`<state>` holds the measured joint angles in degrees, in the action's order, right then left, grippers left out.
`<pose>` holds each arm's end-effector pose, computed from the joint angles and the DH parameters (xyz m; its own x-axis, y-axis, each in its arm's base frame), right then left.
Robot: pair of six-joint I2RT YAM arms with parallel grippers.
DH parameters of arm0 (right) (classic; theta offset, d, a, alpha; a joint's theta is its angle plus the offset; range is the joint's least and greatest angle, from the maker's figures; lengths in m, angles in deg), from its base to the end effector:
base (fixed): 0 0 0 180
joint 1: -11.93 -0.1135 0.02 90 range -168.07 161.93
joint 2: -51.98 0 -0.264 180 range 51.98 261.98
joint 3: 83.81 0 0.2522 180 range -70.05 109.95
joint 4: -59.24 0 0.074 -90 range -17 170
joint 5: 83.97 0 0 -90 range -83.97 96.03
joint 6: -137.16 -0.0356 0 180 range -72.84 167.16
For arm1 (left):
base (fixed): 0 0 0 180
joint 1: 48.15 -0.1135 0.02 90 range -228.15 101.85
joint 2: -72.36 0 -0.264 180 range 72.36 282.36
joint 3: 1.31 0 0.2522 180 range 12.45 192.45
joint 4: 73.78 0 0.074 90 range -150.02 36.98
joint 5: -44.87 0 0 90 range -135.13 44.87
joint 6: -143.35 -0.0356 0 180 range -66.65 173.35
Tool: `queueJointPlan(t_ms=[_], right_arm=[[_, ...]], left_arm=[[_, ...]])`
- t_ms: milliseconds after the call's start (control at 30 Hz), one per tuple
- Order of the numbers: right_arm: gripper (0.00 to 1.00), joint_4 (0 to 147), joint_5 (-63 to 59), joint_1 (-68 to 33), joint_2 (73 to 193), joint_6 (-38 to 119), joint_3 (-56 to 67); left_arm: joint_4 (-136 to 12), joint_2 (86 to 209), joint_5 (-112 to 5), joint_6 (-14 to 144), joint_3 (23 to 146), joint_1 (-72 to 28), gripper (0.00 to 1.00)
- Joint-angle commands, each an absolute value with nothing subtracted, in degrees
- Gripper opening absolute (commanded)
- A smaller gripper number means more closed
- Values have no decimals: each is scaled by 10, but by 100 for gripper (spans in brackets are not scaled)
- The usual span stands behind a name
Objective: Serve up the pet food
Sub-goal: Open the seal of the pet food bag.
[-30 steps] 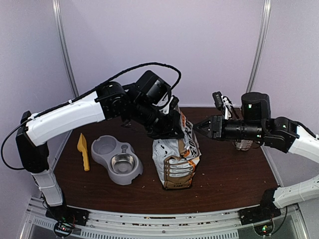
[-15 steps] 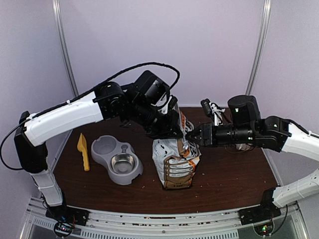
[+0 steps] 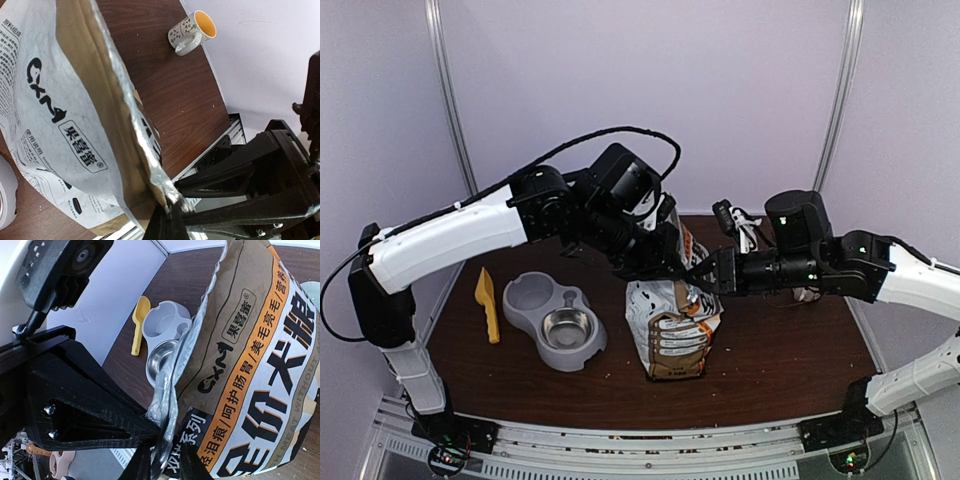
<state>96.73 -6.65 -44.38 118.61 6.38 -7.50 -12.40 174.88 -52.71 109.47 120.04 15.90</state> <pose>0.1378 0.2207 0.3475 -0.7965 -0.0460 -0.6029 -0.5272 0.5410 0.6553 0.1693 -0.3585 0.3787 -0.9402 0.0514 -0.3366 0.2749 0.6979 -0.6613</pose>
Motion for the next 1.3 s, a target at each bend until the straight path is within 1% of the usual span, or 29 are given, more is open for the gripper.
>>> queueJointPlan(t_ms=[0,100,233,267,400,767,1267], right_arm=[[18,971,-47,-450,1200,66,-60],[12,977,-43,-451,1205,66,-59],[1,975,-44,-453,1212,67,-57],[0,977,-42,-454,1214,67,-56],[0,992,-26,-461,1225,68,-50],[0,1054,73,-476,1253,50,-28],[0,1059,105,-479,1277,27,-33]], left_arm=[[-119,1727,-500,1093,1192,158,0],[-119,1724,-490,1089,1191,160,0],[-124,1720,-485,1082,1189,161,0],[-132,1718,-484,1080,1185,162,0],[-163,1705,-482,1075,1169,164,0],[-165,1696,-472,1068,1165,164,0],[-168,1691,-472,1065,1164,164,0]])
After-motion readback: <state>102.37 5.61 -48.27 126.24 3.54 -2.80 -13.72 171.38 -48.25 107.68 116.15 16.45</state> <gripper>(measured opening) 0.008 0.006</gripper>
